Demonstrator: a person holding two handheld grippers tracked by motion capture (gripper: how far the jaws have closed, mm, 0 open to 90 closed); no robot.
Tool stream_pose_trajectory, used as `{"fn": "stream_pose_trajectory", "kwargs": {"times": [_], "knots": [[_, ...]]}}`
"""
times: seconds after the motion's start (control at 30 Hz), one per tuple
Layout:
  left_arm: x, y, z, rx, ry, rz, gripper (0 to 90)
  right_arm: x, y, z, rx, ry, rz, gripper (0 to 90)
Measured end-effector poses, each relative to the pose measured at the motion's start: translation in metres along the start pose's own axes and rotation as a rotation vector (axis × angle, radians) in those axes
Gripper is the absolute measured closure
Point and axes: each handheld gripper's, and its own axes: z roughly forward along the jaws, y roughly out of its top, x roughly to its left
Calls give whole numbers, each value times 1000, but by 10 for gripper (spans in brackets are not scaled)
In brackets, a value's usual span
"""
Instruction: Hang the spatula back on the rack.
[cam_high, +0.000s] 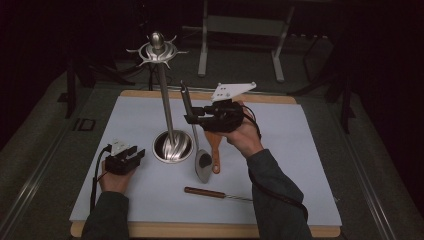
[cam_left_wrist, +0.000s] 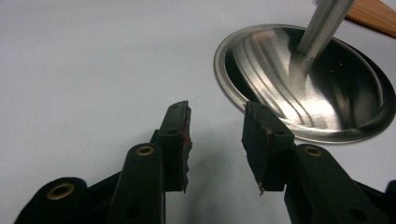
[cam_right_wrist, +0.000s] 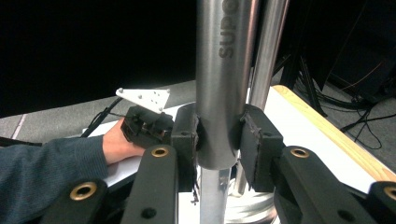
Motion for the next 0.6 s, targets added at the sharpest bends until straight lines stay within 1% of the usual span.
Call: {"fn": "stream_pose_trajectory", "kwargs": {"times": [0.17, 0.37, 0.53, 0.6], "knots": [[0, 0, 0, -1, -1, 0, 618, 0, 3, 1, -2, -3, -1, 693], [0, 0, 0, -1, 0, -1, 616, 0, 14, 2, -24, -3, 12, 693], [0, 0, 0, -1, -1, -1, 616, 1, 20, 3, -30, -8, 8, 693], [0, 0, 0, -2, -1, -2, 616, 1, 22, 4, -29, -13, 15, 693]]}}
